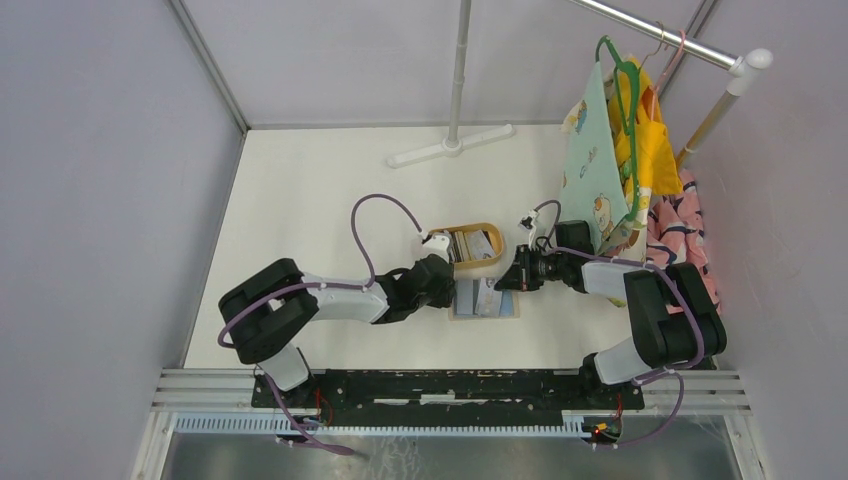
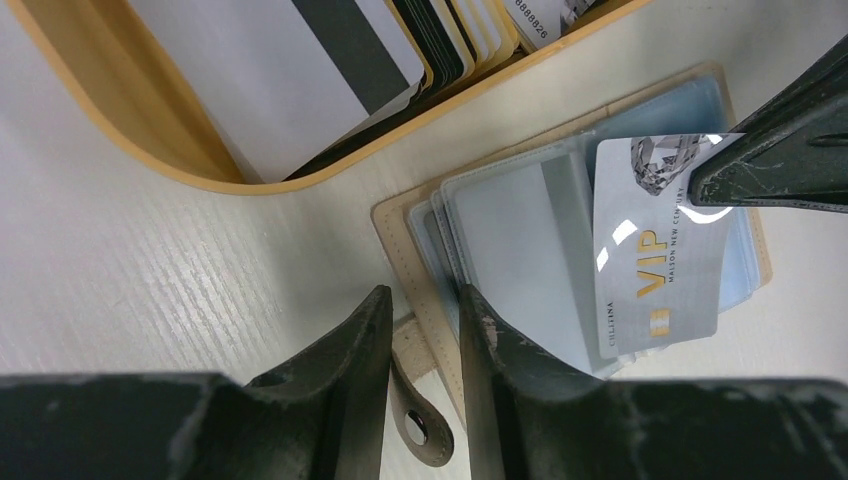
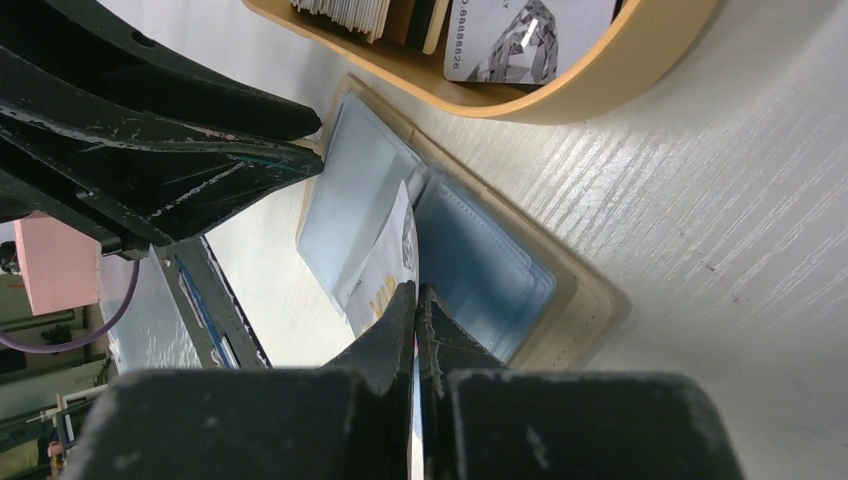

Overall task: Put the credit cards into the card holder
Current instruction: Insert the credit card into the card holder.

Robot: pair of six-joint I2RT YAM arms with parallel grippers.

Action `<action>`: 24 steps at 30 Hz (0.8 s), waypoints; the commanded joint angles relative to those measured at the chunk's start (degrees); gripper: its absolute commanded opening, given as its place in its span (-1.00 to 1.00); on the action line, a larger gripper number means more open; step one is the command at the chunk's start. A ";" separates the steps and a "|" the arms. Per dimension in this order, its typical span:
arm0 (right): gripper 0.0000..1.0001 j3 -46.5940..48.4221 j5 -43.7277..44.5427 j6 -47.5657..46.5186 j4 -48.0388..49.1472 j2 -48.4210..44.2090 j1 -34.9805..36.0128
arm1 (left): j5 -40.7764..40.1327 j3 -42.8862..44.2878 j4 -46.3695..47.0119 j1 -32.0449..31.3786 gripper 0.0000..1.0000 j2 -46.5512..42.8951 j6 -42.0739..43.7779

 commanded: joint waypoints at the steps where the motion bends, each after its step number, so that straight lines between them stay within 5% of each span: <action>1: -1.00 0.45 3.91 -1.40 -0.72 0.70 -0.09 | 0.23 1.62 -2.43 -0.15 -0.26 2.11 3.51; 24: -1.00 1.45 8.12 1.55 -4.86 4.60 0.02 | 0.97 2.44 -2.14 -0.17 -0.26 2.33 4.87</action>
